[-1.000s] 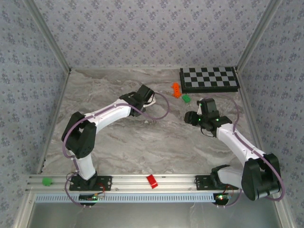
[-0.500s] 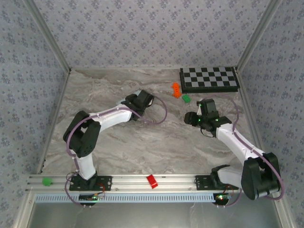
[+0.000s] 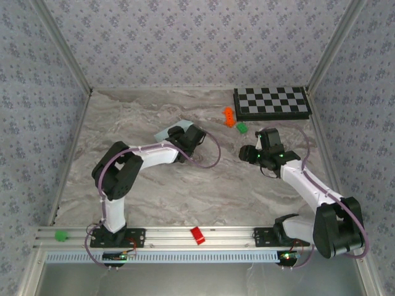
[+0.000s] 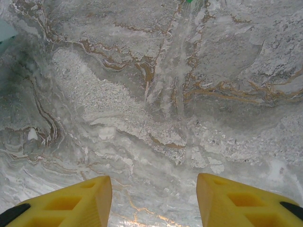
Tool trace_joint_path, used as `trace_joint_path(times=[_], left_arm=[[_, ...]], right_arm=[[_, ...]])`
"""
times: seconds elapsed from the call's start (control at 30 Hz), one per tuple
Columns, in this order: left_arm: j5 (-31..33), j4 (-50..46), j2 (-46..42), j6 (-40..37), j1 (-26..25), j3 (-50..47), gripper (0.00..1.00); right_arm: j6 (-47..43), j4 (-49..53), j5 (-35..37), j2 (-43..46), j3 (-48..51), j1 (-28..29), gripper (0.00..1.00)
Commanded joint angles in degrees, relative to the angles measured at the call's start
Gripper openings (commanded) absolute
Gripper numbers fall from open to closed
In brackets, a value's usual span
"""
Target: Fold the paper box
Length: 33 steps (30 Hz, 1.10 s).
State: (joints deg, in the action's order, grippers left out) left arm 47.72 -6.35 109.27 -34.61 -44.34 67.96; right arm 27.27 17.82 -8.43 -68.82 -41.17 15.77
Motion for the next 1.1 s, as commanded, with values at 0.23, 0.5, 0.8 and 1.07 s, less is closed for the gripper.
trace_joint_path(times=[0.23,0.5,0.8,1.07], left_arm=[[1.31,0.28,3.39,4.15,-1.76,0.99,0.50],[-0.70,-1.47,1.97,5.60,-1.81,1.56,0.66],[-8.30,-7.53,-3.71,7.80,-1.84,2.80,0.88],[-13.95,-9.67,-11.12,8.46,-1.48,1.73,0.99]], right_arm=[[0.46,0.08,-0.80,-1.21,0.29,-0.23,0.52],[0.49,-0.15,-0.71,-1.63,0.52,-0.25,0.52],[0.44,-0.30,-0.54,-1.85,0.77,-0.25,0.52],[0.31,-0.62,-0.11,-2.81,0.50,-0.26,0.52]])
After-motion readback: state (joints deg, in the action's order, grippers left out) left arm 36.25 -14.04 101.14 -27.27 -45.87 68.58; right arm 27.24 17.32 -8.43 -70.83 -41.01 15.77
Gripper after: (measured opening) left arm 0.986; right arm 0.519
